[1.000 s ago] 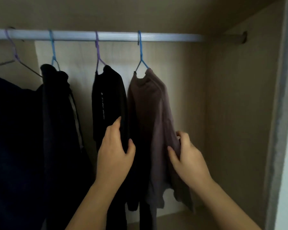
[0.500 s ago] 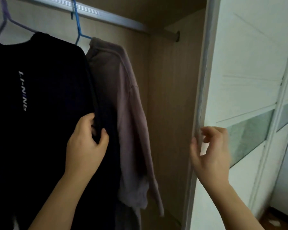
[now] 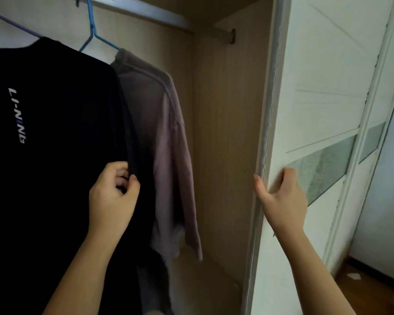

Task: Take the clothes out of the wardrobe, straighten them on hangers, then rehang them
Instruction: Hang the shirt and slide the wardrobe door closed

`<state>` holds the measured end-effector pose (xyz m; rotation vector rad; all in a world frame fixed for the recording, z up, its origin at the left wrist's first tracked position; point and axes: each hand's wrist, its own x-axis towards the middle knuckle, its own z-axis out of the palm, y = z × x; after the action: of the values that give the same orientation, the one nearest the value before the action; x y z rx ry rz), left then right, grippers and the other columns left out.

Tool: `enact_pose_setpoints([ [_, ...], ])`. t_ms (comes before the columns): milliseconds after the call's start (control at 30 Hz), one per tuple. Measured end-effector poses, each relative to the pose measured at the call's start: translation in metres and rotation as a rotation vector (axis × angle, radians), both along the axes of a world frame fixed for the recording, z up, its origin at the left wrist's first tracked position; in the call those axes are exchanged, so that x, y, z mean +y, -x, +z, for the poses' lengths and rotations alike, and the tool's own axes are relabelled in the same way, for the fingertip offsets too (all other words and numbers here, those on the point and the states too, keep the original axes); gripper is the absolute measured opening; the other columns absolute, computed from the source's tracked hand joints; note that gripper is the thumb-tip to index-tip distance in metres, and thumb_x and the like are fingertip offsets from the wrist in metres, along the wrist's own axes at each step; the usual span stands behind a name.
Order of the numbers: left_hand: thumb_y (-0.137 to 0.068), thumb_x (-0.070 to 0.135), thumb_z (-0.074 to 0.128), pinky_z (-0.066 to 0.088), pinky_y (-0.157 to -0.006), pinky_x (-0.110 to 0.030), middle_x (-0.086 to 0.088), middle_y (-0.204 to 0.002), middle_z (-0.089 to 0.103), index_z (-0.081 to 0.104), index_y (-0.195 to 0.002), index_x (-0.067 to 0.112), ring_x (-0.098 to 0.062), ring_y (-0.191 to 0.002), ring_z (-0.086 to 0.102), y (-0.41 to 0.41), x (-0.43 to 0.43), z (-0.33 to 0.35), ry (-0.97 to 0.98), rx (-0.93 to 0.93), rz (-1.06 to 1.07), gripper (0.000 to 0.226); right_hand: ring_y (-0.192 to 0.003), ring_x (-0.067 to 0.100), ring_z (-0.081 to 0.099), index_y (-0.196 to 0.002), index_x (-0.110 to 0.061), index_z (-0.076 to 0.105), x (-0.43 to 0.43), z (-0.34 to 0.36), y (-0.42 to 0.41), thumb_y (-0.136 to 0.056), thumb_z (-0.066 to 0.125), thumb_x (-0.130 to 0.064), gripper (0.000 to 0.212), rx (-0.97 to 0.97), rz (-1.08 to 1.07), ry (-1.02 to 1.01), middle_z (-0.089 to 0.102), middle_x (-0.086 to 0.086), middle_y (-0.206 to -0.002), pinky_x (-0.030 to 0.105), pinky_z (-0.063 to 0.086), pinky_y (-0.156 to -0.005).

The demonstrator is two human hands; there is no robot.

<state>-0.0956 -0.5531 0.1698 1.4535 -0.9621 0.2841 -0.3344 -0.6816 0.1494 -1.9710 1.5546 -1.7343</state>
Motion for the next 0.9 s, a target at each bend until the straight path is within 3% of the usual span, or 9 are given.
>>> enact_pose_setpoints([
  [400,-0.082,0.003,0.058,0.043,-0.063,-0.007,0.012,-0.082,0.060,0.057,-0.093,0.025,0.007,-0.070,0.054,0.015,0.038,-0.020,-0.034,0.061,-0.121,0.025,-0.066,0.019,0.045,-0.087,-0.015,0.036,0.055,0.002,-0.021,-0.076,0.058,-0.054,0.046,0.055,0.064,0.014,0.043,0.001,-0.076,0.029,0.031,-0.058],
  [733,-0.085,0.011,0.057,0.037,-0.081,0.002,0.007,-0.098,0.061,0.059,-0.107,0.017,0.013,-0.093,0.052,0.019,0.126,-0.038,-0.097,-0.179,0.011,0.023,-0.066,0.021,0.043,-0.094,-0.004,0.045,0.146,0.003,-0.068,-0.071,0.057,-0.062,0.063,0.057,0.188,0.034,0.045,0.001,-0.076,0.029,0.030,-0.058],
  [833,-0.086,0.030,0.048,0.038,-0.085,-0.004,0.009,-0.105,0.058,0.058,-0.112,0.016,0.004,-0.098,0.053,0.016,0.158,-0.040,-0.132,-0.270,0.101,0.032,-0.058,0.020,0.039,-0.088,-0.006,0.046,0.175,0.002,-0.083,-0.070,0.052,-0.067,0.064,0.067,0.227,0.106,0.043,-0.001,-0.072,0.022,0.018,-0.044],
  [900,-0.085,0.034,0.041,0.039,-0.088,-0.017,0.003,-0.108,0.059,0.057,-0.114,0.013,-0.008,-0.103,0.054,0.013,0.180,-0.039,-0.143,-0.305,0.180,0.040,-0.055,0.019,0.036,-0.085,-0.006,0.046,0.194,0.000,-0.094,-0.069,0.048,-0.067,0.064,0.067,0.270,0.134,0.042,-0.001,-0.069,0.012,0.014,-0.046],
])
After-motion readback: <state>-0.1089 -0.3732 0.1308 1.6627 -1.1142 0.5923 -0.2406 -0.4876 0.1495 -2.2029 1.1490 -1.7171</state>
